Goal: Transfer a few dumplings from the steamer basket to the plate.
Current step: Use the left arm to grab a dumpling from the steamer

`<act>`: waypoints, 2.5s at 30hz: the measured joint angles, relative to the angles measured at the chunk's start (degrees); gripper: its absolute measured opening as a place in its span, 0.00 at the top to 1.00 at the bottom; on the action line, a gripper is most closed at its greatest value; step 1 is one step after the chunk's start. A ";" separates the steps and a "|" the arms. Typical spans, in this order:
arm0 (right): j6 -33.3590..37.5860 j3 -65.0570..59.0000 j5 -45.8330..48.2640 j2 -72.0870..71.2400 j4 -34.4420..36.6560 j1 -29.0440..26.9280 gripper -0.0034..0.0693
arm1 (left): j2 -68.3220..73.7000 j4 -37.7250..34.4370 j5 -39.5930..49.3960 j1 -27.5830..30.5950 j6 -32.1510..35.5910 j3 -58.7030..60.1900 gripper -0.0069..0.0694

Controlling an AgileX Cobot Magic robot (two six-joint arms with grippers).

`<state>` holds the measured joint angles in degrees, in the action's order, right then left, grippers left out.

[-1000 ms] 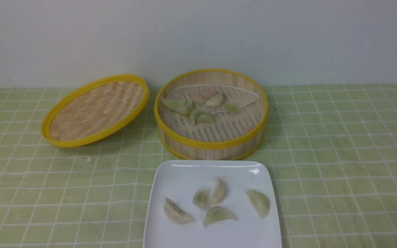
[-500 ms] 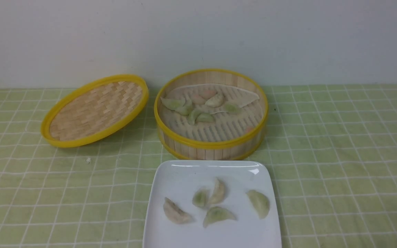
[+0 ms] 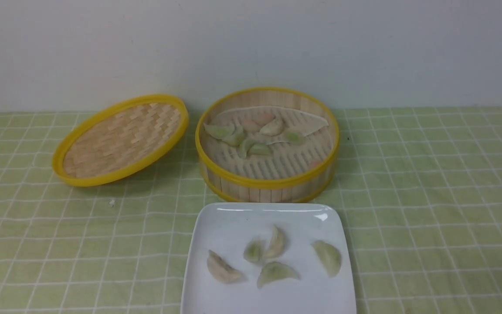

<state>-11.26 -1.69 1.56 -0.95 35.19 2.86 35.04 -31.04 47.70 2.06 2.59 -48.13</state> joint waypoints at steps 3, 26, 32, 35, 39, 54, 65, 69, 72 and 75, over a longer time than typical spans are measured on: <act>0.85 0.00 -3.47 0.00 3.88 0.00 0.97 | 13.71 -0.06 11.89 0.00 8.33 -9.49 0.92; 17.49 63.82 68.43 53.12 -20.81 2.34 0.97 | 62.23 12.17 11.88 -18.10 16.03 -44.25 0.92; 17.51 67.33 69.10 57.54 -21.74 2.34 0.97 | 77.08 17.83 10.06 -23.09 15.59 -56.77 0.90; 17.51 67.39 69.23 57.59 -21.67 2.34 0.97 | 84.03 18.96 9.30 -23.93 13.71 -61.38 0.84; 17.51 67.43 70.05 57.59 -21.67 2.34 0.97 | 91.05 20.14 7.58 -24.06 12.34 -66.12 0.71; 17.28 67.43 70.64 57.59 -21.35 2.34 0.97 | 104.63 21.88 -0.83 -24.10 11.92 -73.07 0.46; 17.28 67.44 70.64 57.59 -21.21 2.34 0.97 | 105.02 24.93 -0.18 -24.39 7.04 -74.20 0.57; 17.28 67.44 70.64 57.59 -21.22 2.34 0.97 | 104.90 26.43 8.33 -24.39 6.79 -78.13 0.57; 17.28 67.44 70.65 57.59 -21.22 2.34 0.97 | 103.57 26.90 17.20 -24.39 6.78 -83.56 0.57; 17.28 67.44 70.65 57.59 -21.22 2.34 0.97 | 100.21 26.92 22.17 -24.39 6.78 -88.74 0.57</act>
<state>6.02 65.76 72.21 56.64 13.97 5.21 135.25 -4.13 69.87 -22.33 9.37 -136.87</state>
